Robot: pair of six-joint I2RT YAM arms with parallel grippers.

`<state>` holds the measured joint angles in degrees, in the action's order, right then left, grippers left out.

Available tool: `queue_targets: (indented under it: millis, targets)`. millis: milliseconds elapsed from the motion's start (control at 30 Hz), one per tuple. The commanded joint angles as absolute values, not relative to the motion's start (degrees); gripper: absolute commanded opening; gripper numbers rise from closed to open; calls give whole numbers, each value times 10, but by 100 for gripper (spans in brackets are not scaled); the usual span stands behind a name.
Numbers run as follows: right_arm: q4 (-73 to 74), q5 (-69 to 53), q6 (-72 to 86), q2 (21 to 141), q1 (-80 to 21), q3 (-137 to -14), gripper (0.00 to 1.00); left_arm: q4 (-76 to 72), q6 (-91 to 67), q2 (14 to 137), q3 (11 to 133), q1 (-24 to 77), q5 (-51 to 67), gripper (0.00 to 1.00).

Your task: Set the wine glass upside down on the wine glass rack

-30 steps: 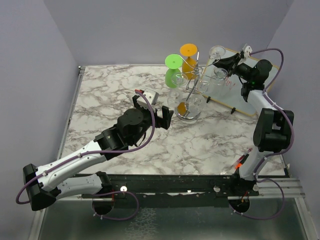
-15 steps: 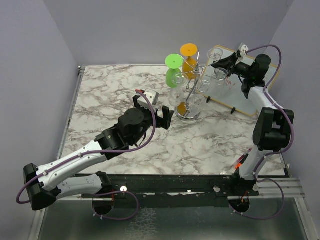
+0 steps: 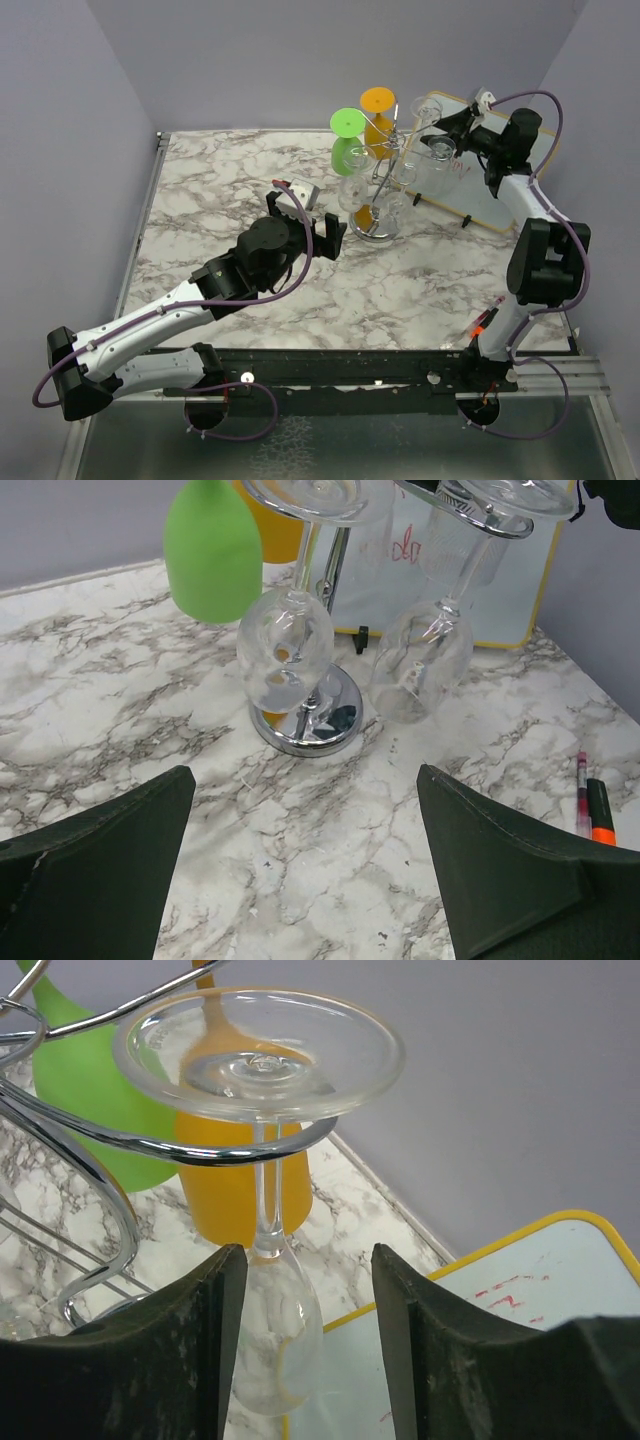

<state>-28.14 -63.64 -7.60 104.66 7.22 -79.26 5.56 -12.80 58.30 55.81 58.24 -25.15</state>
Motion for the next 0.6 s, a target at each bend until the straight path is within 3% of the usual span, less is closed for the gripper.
queue_targets:
  millis: [0,167,567]
  targets:
    - [-281,-602,-95,994,76,-764,60,61,-128,573,579,582,-250,94]
    - [-265,-556,-114,957,75,-734,68,74,-131,571,595,582,-239,94]
    - [-270,-410,-105,874,76,-654,70,131,-155,578,645,582,-216,94]
